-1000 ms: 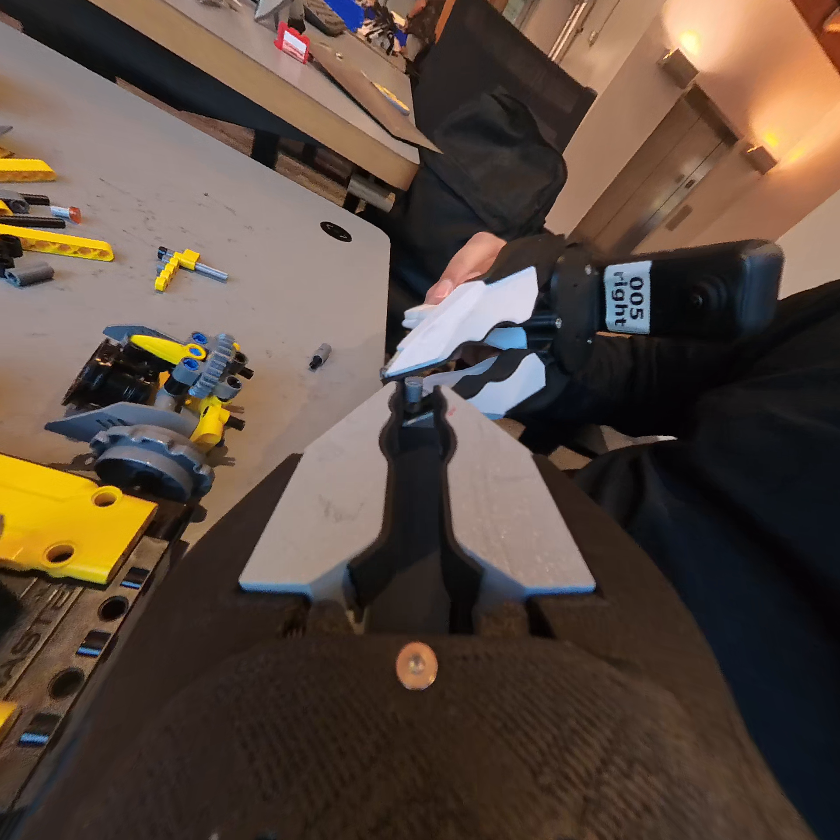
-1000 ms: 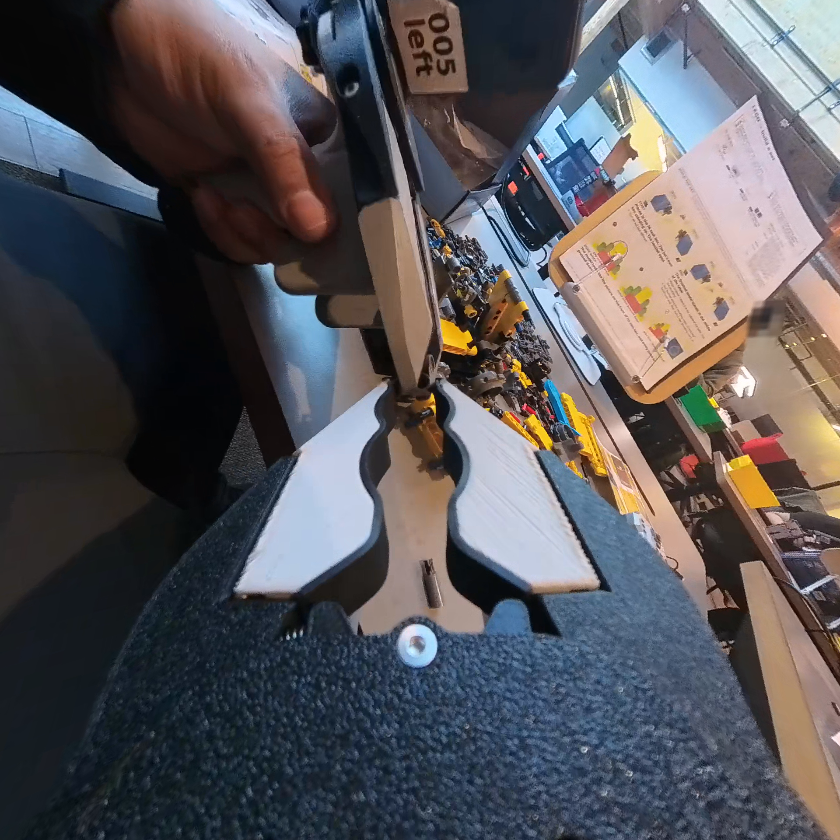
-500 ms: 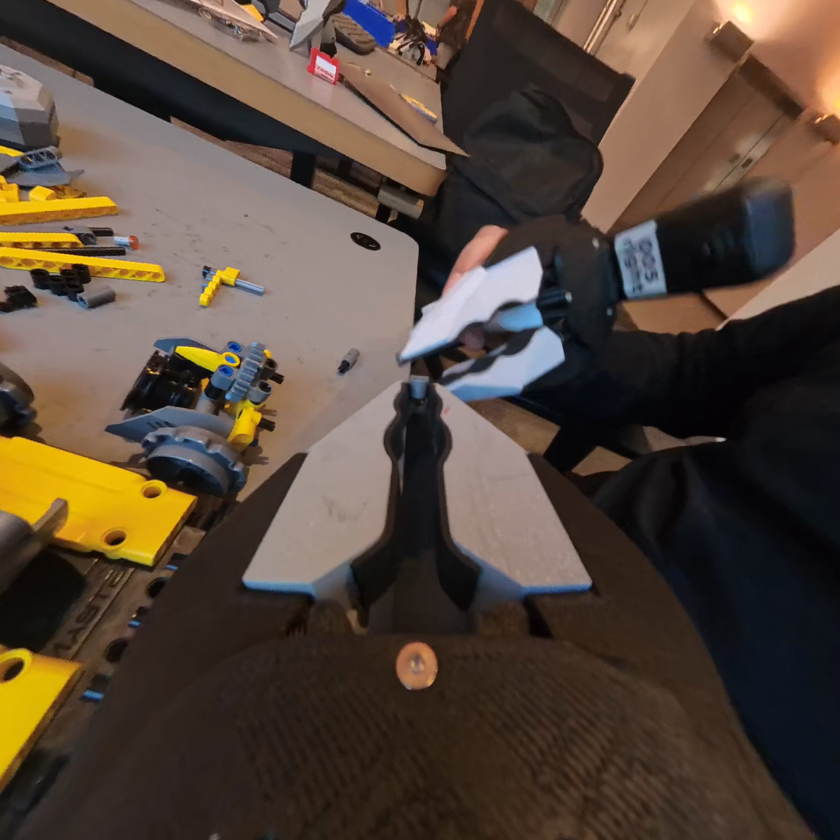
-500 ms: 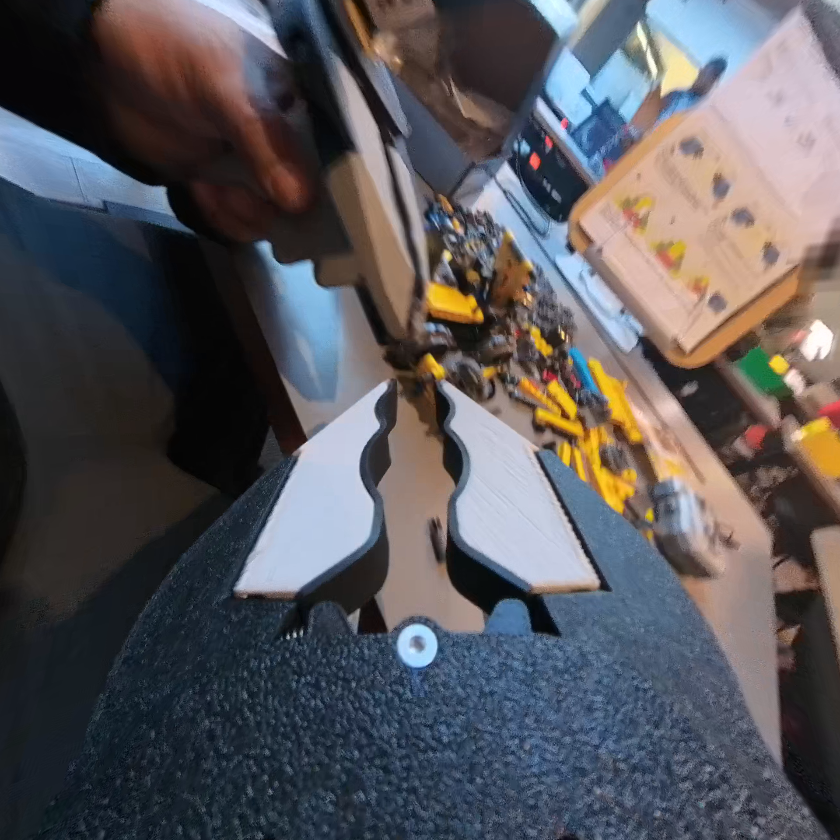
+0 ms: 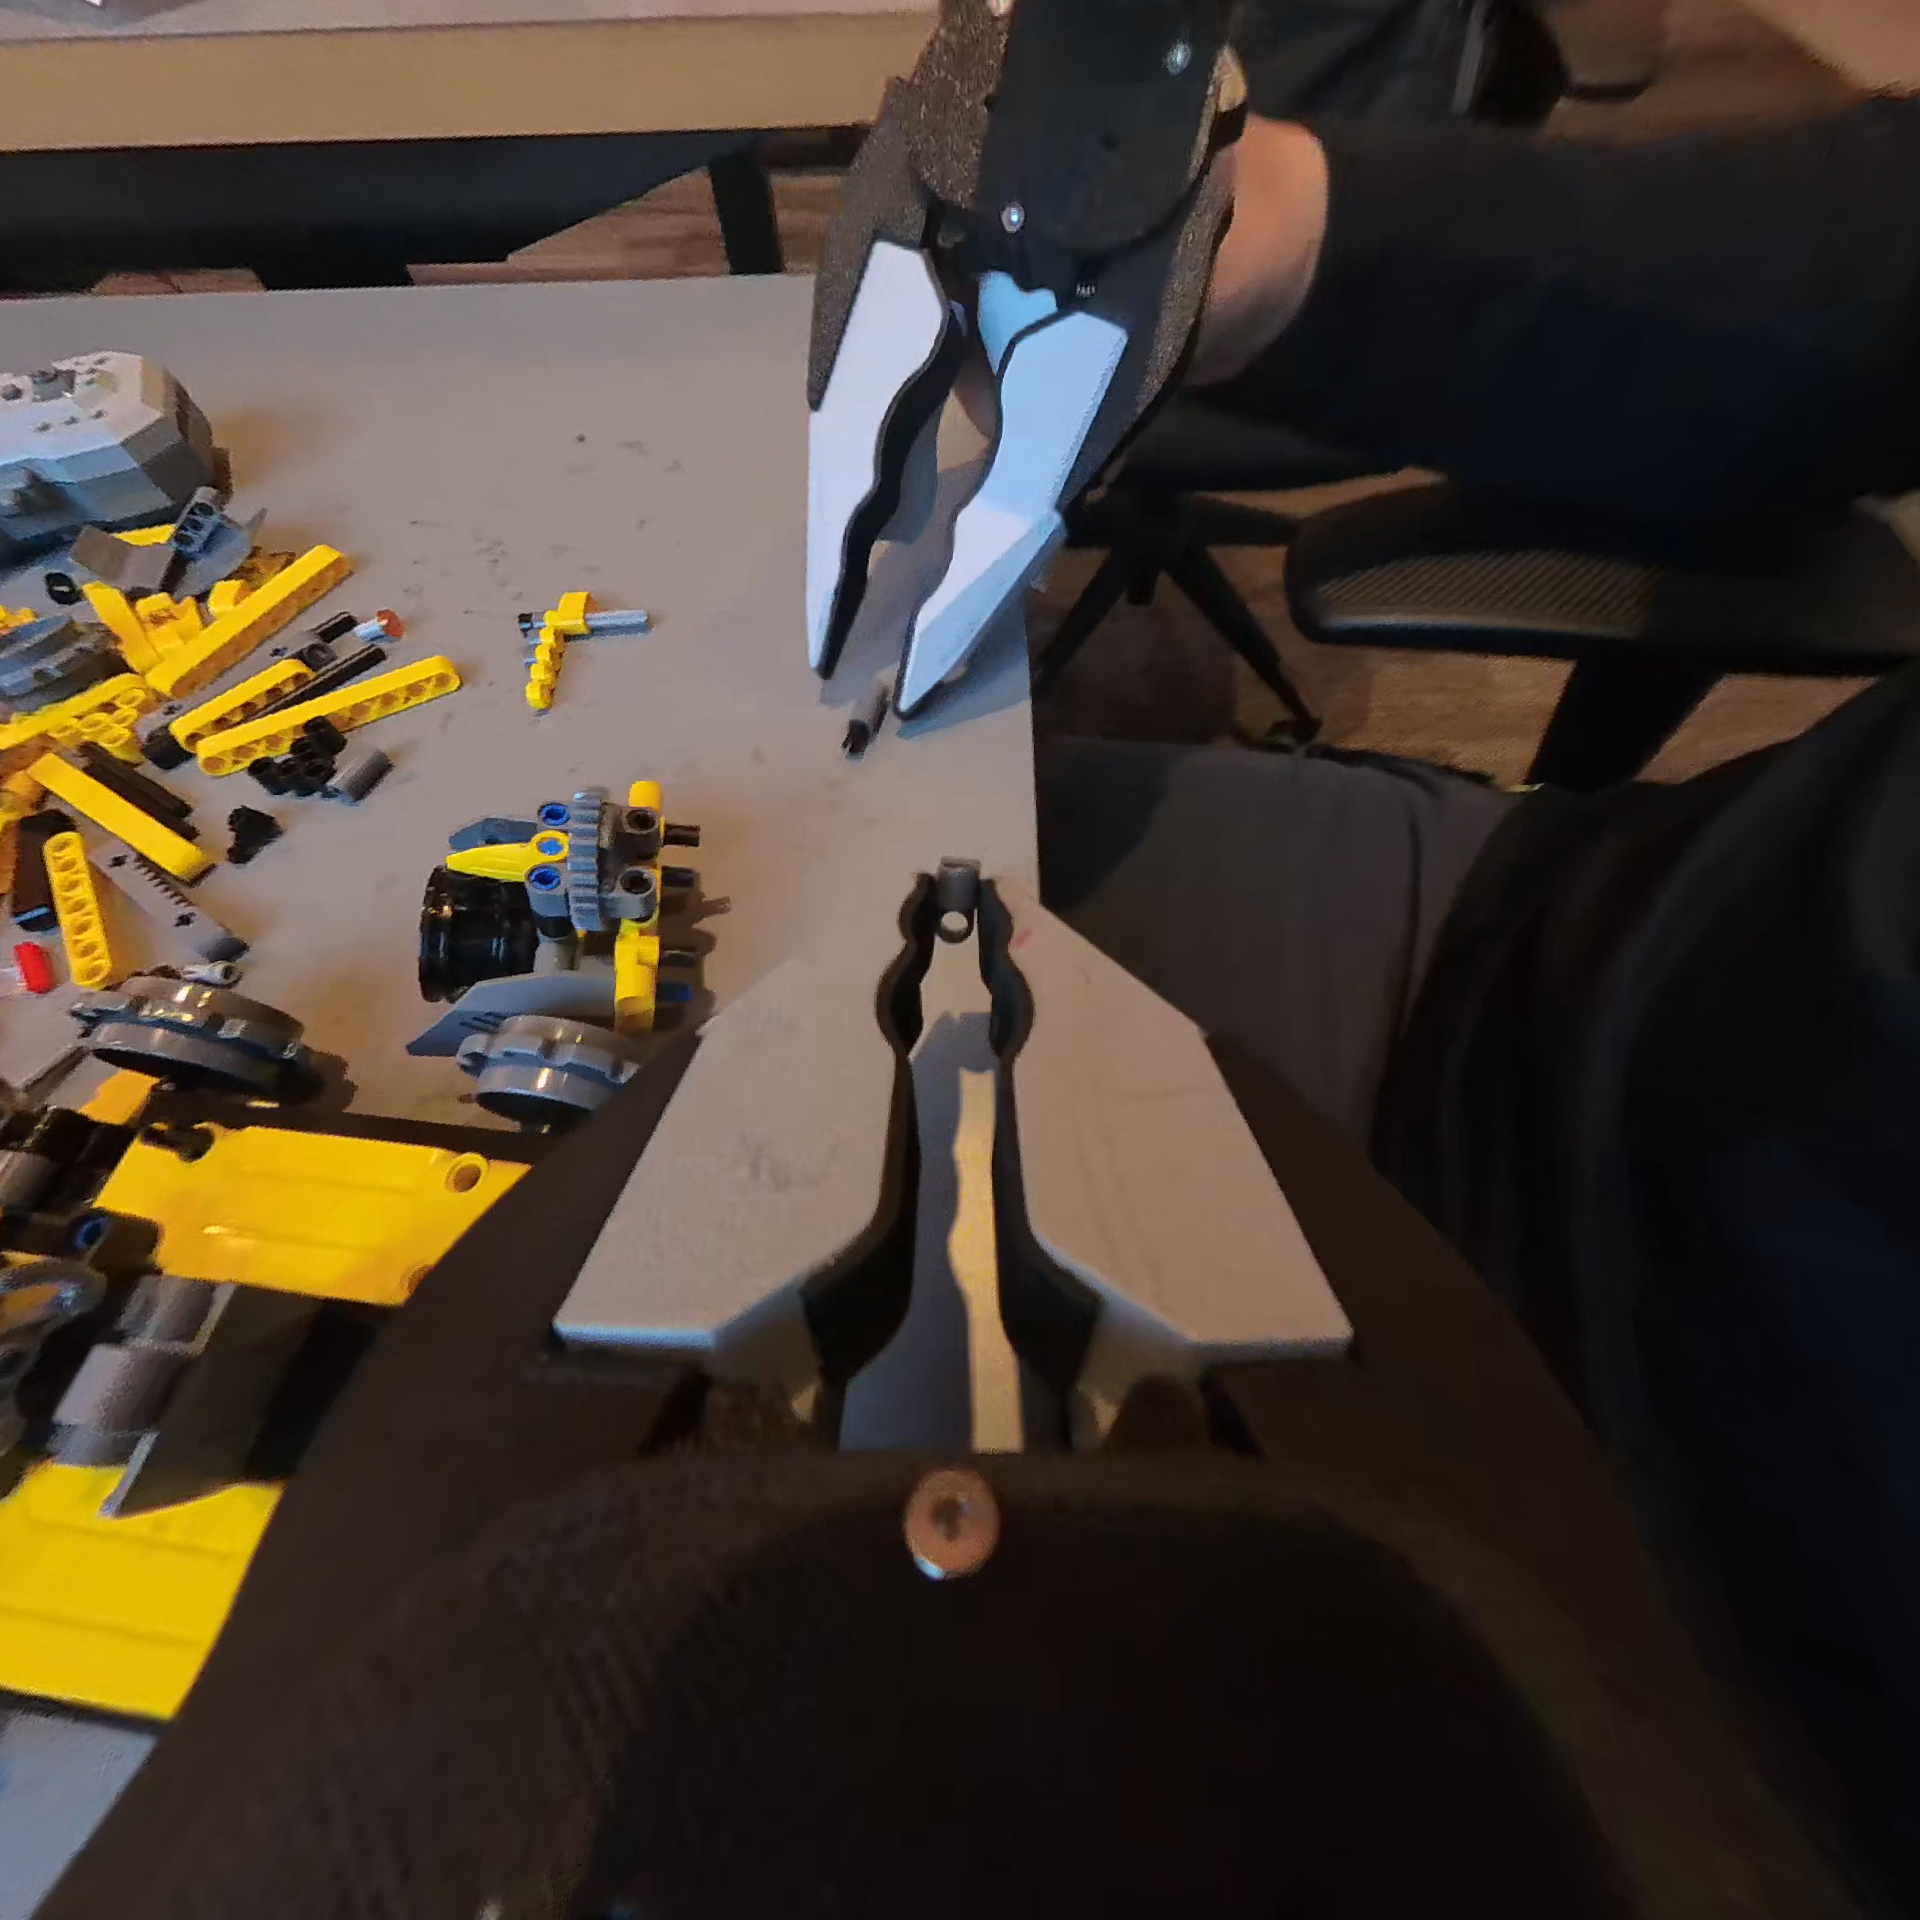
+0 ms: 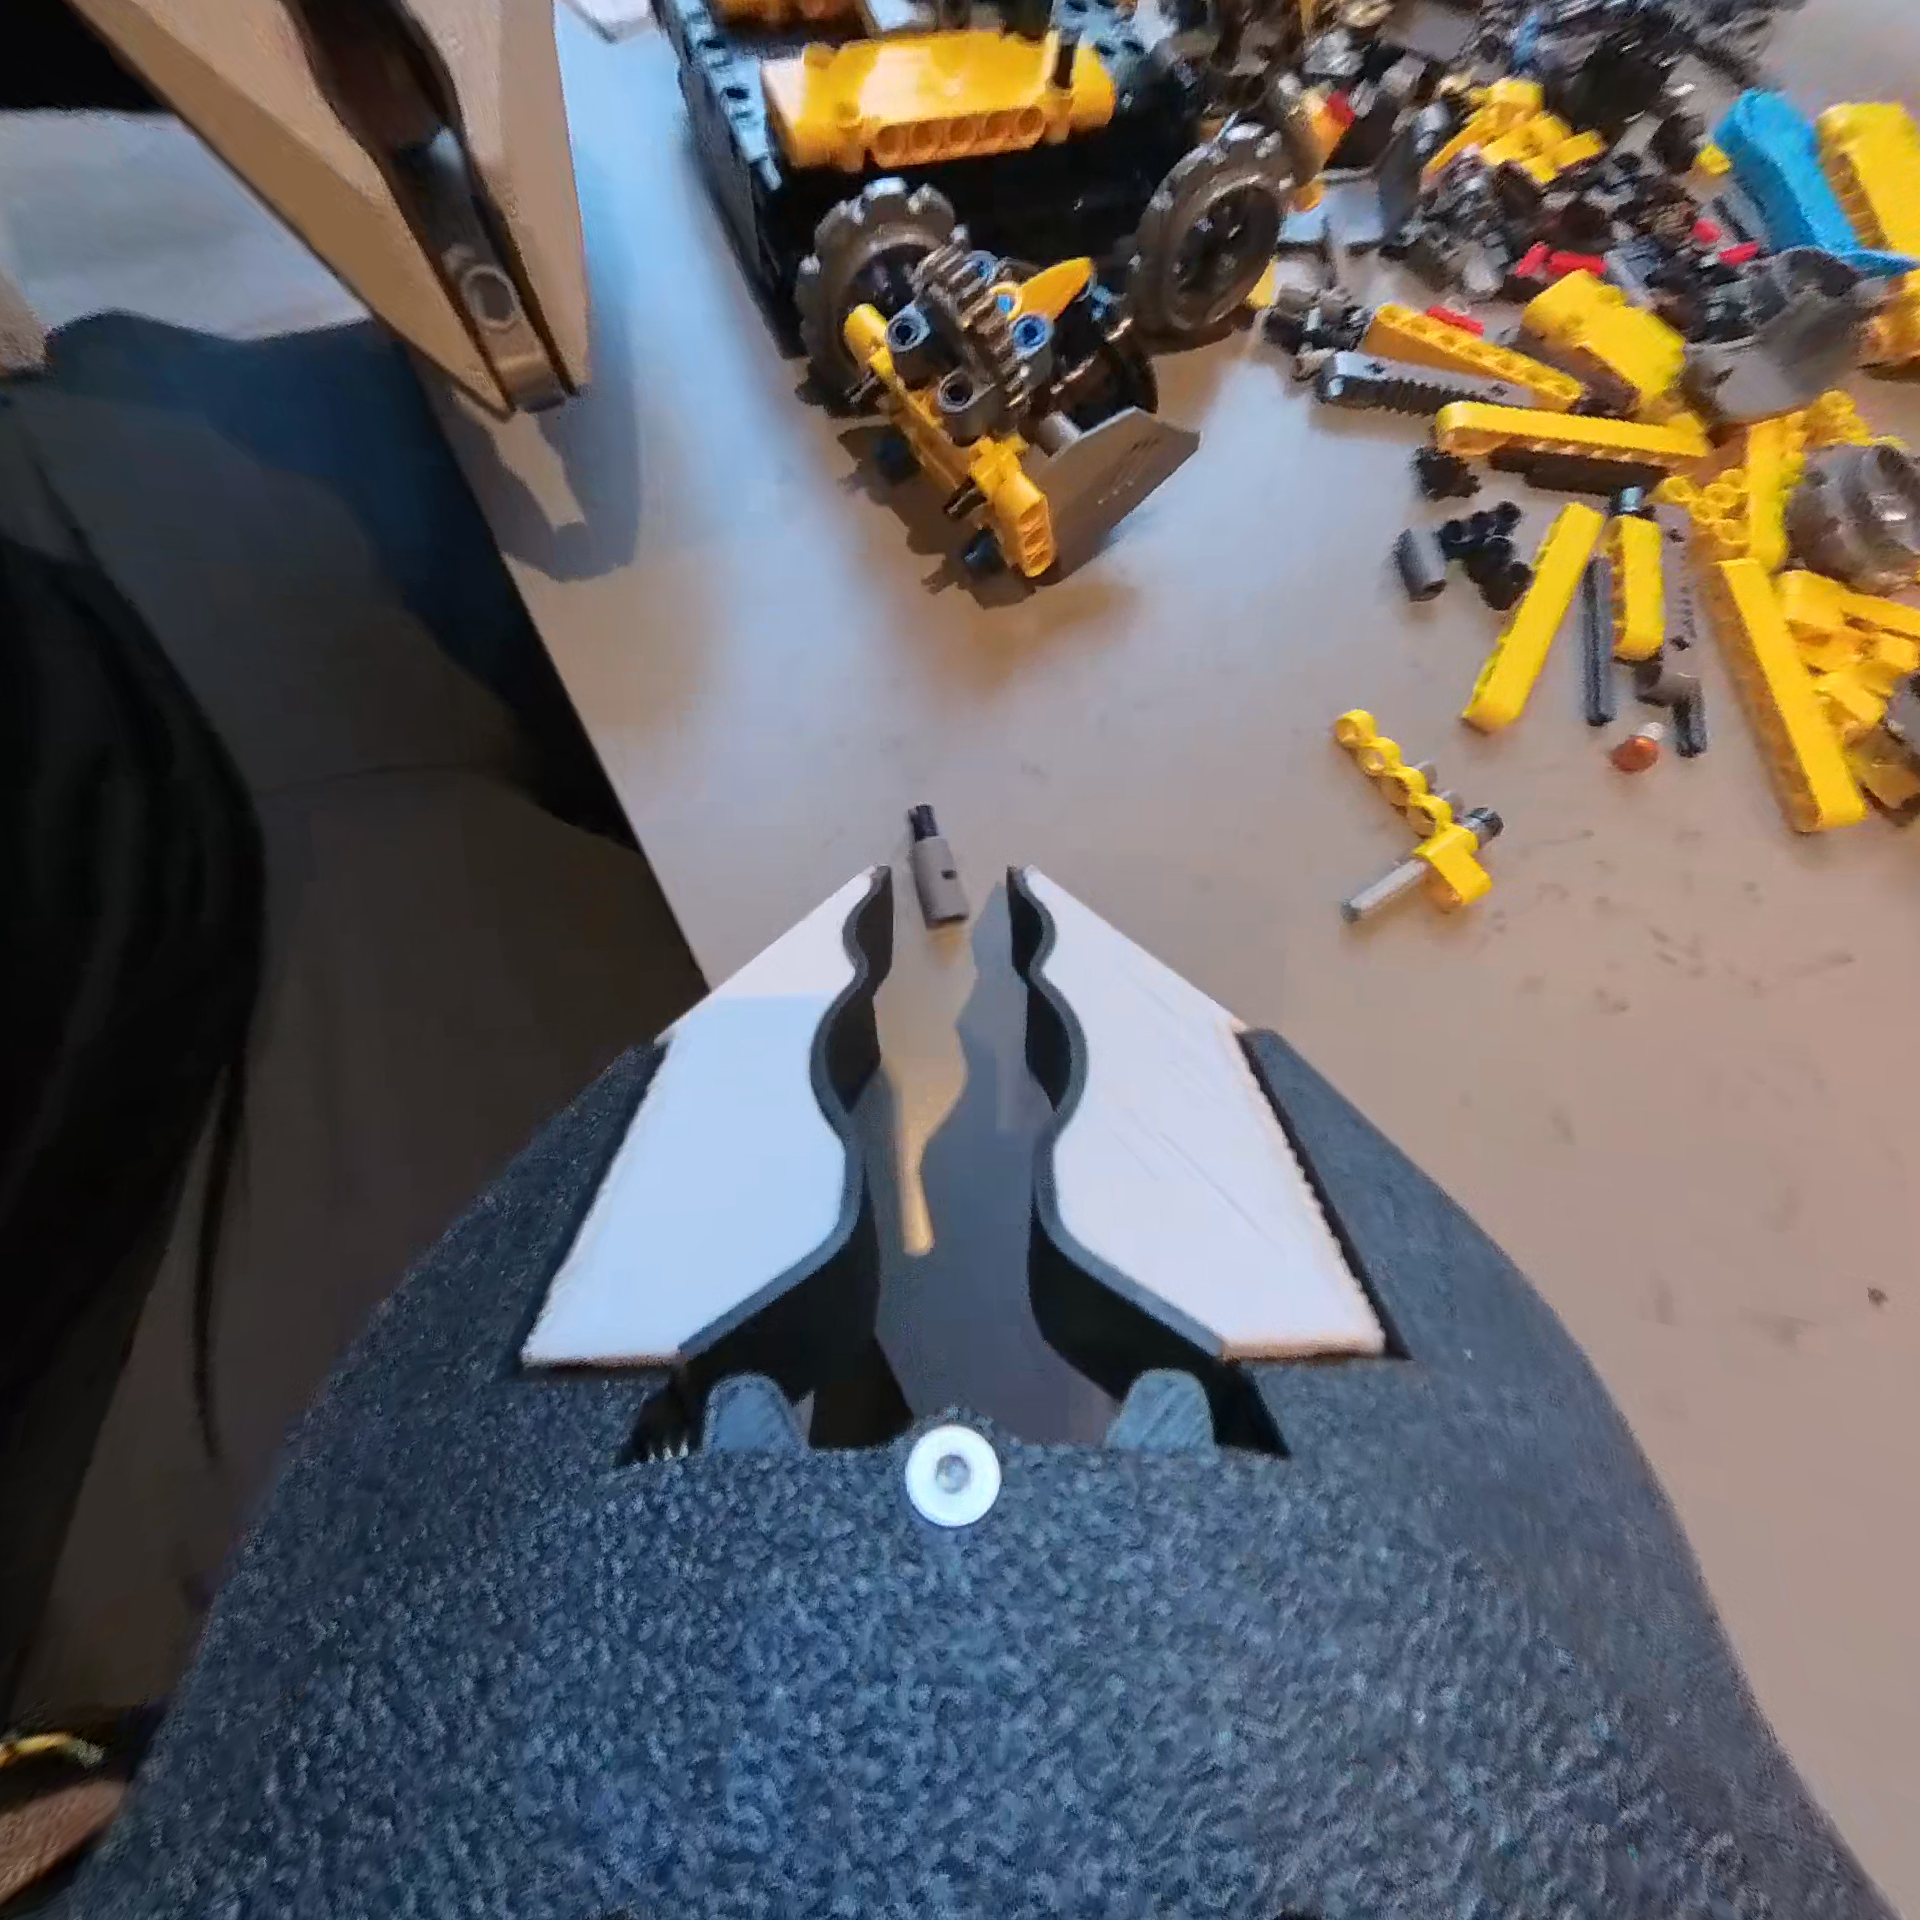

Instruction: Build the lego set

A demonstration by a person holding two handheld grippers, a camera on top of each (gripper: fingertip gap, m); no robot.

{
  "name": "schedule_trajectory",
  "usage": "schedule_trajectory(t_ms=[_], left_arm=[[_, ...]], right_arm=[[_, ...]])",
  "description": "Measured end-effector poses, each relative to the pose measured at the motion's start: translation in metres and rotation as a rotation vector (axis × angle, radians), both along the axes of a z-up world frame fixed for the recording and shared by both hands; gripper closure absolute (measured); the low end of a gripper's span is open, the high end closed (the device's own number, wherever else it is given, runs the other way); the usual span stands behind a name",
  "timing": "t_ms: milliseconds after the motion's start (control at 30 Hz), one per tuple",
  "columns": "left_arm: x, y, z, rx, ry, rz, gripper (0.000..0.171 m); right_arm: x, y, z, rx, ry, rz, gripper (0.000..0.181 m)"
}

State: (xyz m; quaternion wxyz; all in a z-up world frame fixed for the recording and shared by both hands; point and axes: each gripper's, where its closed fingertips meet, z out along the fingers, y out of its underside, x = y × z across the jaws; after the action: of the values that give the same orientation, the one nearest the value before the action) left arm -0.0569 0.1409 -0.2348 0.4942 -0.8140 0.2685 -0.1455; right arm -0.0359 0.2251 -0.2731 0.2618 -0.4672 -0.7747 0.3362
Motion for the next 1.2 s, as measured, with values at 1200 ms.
schedule_trajectory(t_ms=[1200], left_arm=[[-0.003, -0.005, -0.041, -0.185, 0.205, -0.071, 0.165]], right_arm=[[-0.021, -0.085, 0.010, 0.228, -0.110, 0.281, 0.175]])
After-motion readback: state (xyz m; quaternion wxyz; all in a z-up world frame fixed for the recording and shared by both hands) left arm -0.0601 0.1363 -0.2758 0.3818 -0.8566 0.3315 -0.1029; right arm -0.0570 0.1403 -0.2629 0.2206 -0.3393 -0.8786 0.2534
